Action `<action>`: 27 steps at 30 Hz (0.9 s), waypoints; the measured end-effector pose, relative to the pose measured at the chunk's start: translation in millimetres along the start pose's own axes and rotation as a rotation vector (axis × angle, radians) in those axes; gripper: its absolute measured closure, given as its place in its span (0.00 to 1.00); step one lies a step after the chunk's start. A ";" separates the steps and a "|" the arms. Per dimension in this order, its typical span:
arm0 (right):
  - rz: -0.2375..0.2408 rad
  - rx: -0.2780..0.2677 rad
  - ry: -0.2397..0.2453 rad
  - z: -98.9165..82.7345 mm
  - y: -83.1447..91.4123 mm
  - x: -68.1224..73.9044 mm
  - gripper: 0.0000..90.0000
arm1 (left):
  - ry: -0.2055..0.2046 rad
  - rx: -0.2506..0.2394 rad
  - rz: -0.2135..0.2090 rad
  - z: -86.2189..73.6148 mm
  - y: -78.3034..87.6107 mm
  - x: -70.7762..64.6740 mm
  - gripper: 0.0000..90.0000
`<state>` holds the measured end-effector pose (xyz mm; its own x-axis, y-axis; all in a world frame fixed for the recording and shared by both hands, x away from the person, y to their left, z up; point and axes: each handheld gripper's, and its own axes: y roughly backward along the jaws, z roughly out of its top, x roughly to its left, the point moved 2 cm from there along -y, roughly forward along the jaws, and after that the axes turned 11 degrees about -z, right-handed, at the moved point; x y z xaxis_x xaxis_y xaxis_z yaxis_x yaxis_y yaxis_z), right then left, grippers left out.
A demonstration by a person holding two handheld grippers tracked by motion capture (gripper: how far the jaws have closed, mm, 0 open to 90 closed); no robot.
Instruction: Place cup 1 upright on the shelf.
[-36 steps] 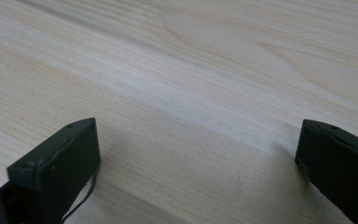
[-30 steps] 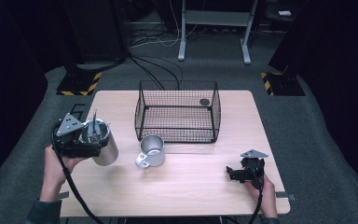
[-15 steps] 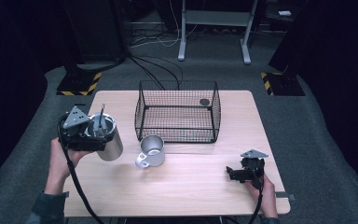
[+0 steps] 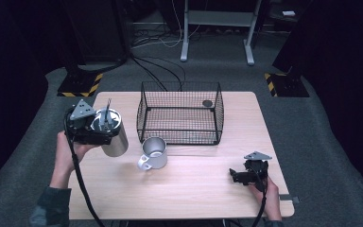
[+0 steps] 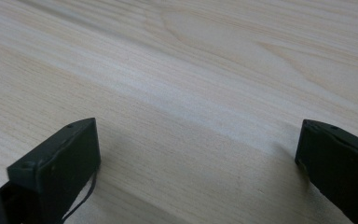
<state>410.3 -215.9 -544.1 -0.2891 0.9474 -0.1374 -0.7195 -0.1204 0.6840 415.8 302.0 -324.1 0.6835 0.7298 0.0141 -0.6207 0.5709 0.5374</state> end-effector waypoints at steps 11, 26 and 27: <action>0.001 0.001 0.000 -0.1 0.1 0.2 0.00 | -0.013 0.002 -0.021 15.1 -6.5 1.0 0.05; 0.001 0.001 -0.001 -0.1 0.1 0.2 0.00 | -0.057 -0.009 -0.066 41.1 -14.1 -9.8 0.05; 0.001 0.001 -0.001 -0.1 0.1 0.2 0.00 | -0.057 -0.008 -0.069 42.4 -14.4 -10.5 0.05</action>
<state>410.1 -215.8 -544.1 -0.2892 0.9476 -0.1360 -0.7186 -0.1211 0.6848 433.9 270.2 -296.3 0.7454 0.6662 0.0252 -0.5743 0.6224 0.5318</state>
